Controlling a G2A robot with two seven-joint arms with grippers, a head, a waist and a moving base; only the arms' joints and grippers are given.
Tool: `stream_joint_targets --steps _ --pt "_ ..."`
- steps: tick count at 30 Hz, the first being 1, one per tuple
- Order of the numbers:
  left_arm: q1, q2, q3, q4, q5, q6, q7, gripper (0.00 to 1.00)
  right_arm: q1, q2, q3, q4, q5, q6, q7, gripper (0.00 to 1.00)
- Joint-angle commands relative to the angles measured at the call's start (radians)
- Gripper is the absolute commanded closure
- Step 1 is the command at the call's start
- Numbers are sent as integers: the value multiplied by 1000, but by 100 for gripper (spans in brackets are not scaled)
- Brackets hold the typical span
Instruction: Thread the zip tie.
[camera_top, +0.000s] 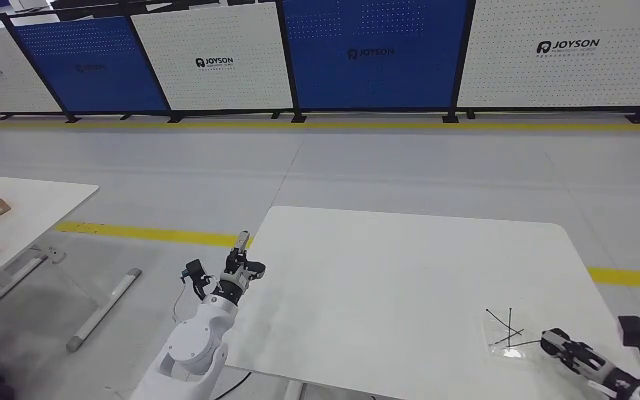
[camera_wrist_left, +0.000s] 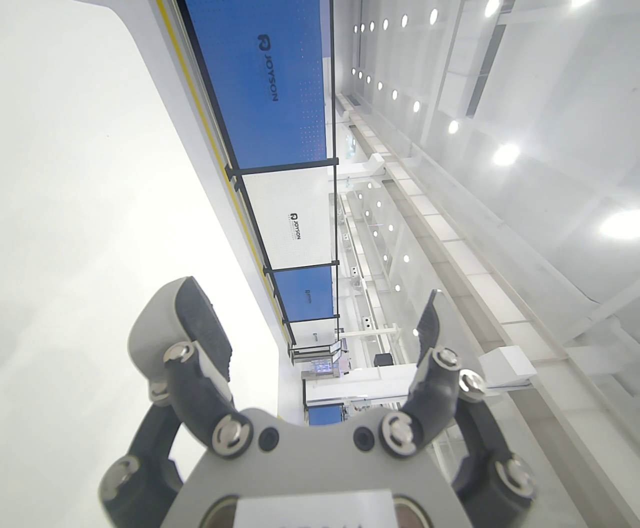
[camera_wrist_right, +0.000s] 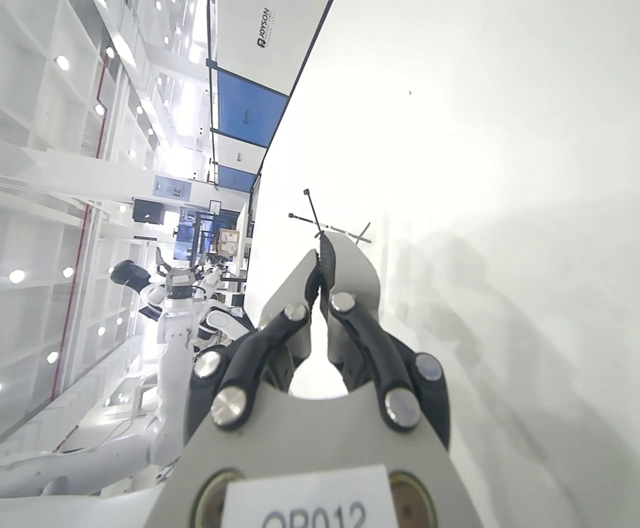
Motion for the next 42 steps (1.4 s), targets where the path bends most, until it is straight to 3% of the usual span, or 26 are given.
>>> stream_joint_targets --steps 1,5,8,20,23,29,31,35,42 --pt "0 0 0 0 0 0 0 0 -3 0 7 3 34 -11 -4 100" --pt "0 0 0 0 0 0 0 0 -8 -3 32 21 186 -33 12 100" --pt "0 0 0 0 0 0 0 0 -7 -1 49 44 280 -37 81 100" --pt "0 0 0 0 0 0 0 0 -3 1 50 50 292 -32 104 100" --pt "0 0 0 0 0 0 0 0 -4 -6 30 41 332 -7 66 100" --pt "0 0 0 0 0 0 0 0 -75 -23 8 -53 434 -24 -44 100" --pt "0 0 0 0 0 0 0 0 -118 -29 2 -120 412 -25 -136 100" --pt "0 0 0 0 0 0 0 0 -193 -34 -8 -231 350 1 -206 100" --pt "0 0 0 0 0 0 0 0 -196 -34 -8 -236 349 6 -204 100"
